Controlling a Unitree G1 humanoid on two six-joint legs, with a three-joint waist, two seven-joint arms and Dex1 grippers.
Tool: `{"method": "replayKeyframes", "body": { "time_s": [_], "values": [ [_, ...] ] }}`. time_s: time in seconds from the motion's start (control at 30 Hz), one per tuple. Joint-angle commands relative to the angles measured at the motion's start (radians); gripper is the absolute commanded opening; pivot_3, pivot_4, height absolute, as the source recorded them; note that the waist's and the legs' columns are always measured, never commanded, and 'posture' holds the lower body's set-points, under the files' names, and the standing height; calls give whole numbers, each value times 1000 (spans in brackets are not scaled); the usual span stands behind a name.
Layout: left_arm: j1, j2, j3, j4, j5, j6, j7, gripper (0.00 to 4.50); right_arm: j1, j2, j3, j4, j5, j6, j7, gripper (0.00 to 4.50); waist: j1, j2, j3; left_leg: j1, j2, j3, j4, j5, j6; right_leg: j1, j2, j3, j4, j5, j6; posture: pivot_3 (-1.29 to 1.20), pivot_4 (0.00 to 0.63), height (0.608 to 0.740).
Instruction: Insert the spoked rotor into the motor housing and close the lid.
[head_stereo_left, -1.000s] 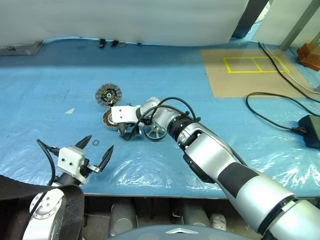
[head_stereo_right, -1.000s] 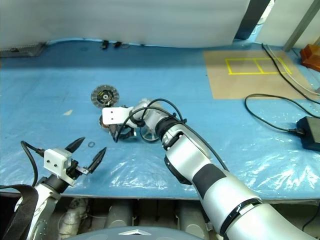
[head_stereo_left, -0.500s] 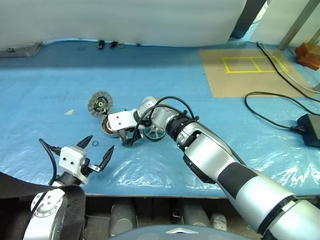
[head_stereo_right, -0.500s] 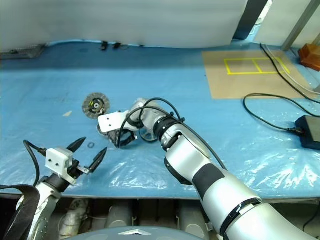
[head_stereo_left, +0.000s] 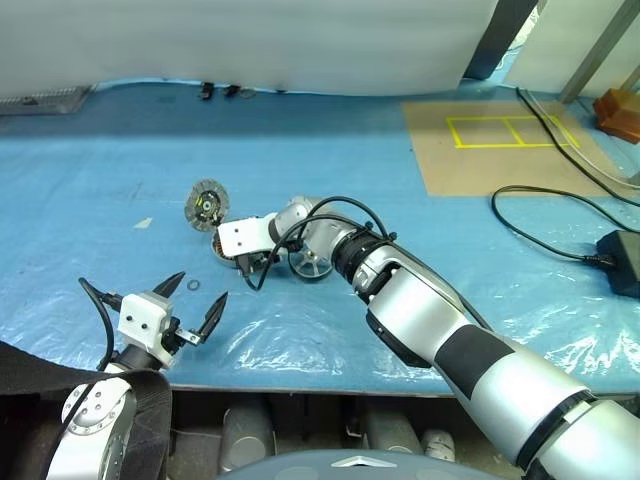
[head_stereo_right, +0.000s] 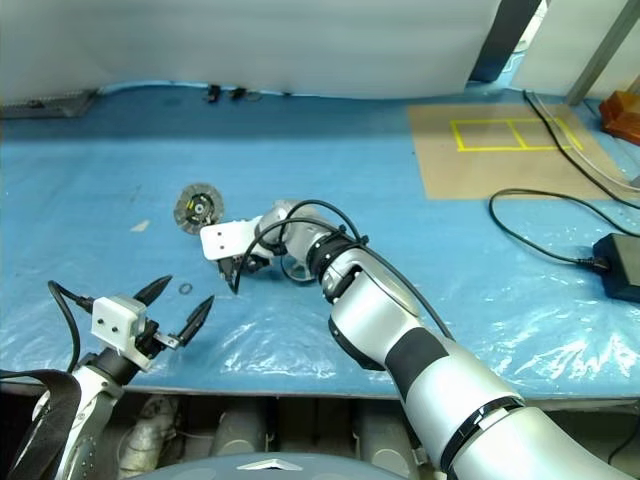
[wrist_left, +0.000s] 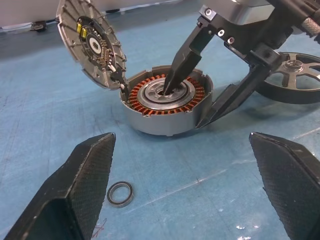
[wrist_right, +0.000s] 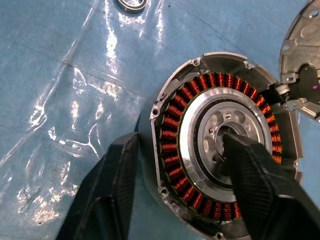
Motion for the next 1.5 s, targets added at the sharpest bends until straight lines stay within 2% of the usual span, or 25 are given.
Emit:
{"method": "replayKeyframes", "body": {
  "time_s": [0.03, 0.23, 0.4, 0.53, 0.7, 1.0, 1.07, 1.33, 1.5],
  "values": [
    [2, 19, 21, -31, -4, -2, 1, 4500, 33, 118, 36, 37, -38, 20, 58, 1854, -3, 1, -2, 3, 0, 0, -1, 0, 0, 2, 0, 1, 0, -1, 2, 0, 150, 740],
    [92, 54, 125, -135, -84, -1, -25, 4500, 31, 135, 3, 1, 5, 21, 112, 1854, -5, 2, -2, 4, 0, -2, -2, 0, 0, 2, 0, 2, 0, -2, 4, 0, 150, 740],
    [236, 61, 200, -216, -131, 22, -50, 4500, 62, 161, -8, -28, 34, 39, 155, 1854, -9, 1, -2, 3, 0, 0, -5, -2, -3, 1, 1, 1, -3, -1, -4, 0, 150, 740],
    [333, 46, 205, -248, -131, 20, -65, 4500, 93, 149, 7, -58, 40, 55, 200, 1854, -9, 1, -2, 3, 1, 1, -9, -3, -4, 0, 2, 1, -4, -4, -5, 0, 150, 740],
    [366, 38, 190, -223, -109, 3, -87, 4500, 136, 118, 18, -111, 51, 72, 245, 1854, -7, 1, -2, 4, 2, 1, -11, -3, -4, 0, 3, 1, -5, -6, -6, 0, 150, 740],
    [359, -24, 133, -237, -85, -11, -66, 4500, 241, 73, 64, -279, 55, 154, 288, 1854, -11, 1, -3, 8, 2, 1, -12, -3, -5, 1, 3, 2, -4, -7, -3, 0, 150, 740],
    [345, -21, 117, -241, -72, 2, -57, 4500, 259, 47, 85, -322, 48, 176, 308, 1854, -12, 1, -3, 8, 2, 1, -12, -3, -5, 1, 4, 2, -4, -9, 1, 0, 150, 740],
    [258, 20, 123, -213, -77, 31, -59, 4500, 325, -42, 143, -524, 43, 270, 421, 1854, -18, 1, -7, 9, 2, 1, -12, -3, -5, 3, 4, 3, -5, -10, 1, 0, 150, 740],
    [228, 29, 112, -195, -71, 34, -61, 4500, 326, -60, 157, -535, 10, 276, 375, 1854, -21, 2, -8, 9, 2, 1, -12, -3, -5, 3, 4, 3, -5, -9, 1, 0, 150, 740]
  ]
}}
